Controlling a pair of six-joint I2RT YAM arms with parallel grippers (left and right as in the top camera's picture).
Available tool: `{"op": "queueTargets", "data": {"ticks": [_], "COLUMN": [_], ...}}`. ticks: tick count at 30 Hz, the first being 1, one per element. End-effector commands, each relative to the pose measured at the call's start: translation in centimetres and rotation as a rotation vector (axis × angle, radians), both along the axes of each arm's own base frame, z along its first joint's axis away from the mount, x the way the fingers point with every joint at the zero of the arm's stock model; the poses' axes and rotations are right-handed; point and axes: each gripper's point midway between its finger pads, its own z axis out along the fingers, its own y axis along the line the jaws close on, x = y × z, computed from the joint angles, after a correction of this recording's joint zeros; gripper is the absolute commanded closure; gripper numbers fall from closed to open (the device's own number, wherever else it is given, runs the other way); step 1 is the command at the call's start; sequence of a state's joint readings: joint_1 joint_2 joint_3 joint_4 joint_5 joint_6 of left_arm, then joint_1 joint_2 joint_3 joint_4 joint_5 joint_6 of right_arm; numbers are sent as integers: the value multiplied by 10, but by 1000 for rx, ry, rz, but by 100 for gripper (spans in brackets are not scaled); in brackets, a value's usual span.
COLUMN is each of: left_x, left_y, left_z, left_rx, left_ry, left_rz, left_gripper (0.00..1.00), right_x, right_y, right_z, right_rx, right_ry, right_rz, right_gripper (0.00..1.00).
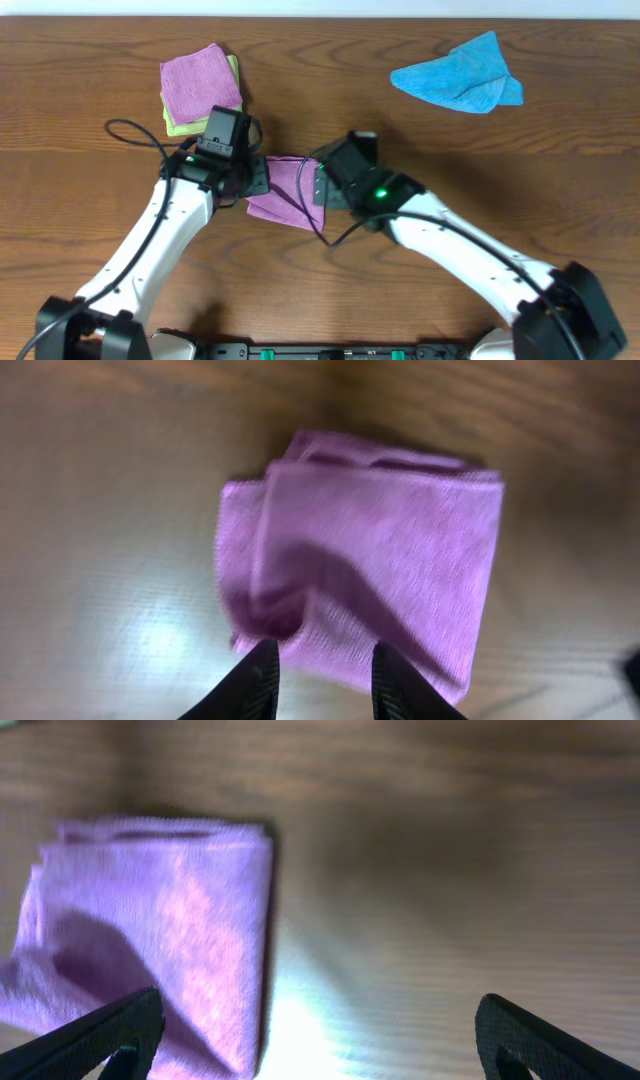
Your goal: Fold the cloth
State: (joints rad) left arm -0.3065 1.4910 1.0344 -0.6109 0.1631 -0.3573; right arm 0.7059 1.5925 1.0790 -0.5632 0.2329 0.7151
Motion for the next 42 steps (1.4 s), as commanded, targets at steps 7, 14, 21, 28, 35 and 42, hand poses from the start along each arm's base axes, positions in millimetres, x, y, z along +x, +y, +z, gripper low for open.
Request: {"op": "queueTargets", "data": {"ticks": [7, 14, 21, 28, 35, 42], "left_x": [16, -28, -68, -48, -5, -2], "left_y": [-14, -29, -18, -4, -5, -12], "left_z": [-53, -61, -65, -68, -47, -13], "left_rx": [11, -73, -20, 67, 33, -12], "left_ry": [78, 271, 429, 342, 207, 233], "left_rz": [-57, -110, -128, -118, -93, -110], "left_gripper": [76, 86, 91, 94, 92, 93], "right_x": [18, 28, 30, 33, 30, 23], "right_y": [-43, -53, -54, -39, -40, -73], "right_z": [22, 36, 38, 42, 40, 40], "right_rx": [6, 23, 23, 64, 53, 7], "right_ry": [-14, -61, -74, -90, -78, -30], "right_rz": [-31, -58, -63, 20, 33, -20], "right_gripper": [1, 1, 1, 1, 1, 1]}}
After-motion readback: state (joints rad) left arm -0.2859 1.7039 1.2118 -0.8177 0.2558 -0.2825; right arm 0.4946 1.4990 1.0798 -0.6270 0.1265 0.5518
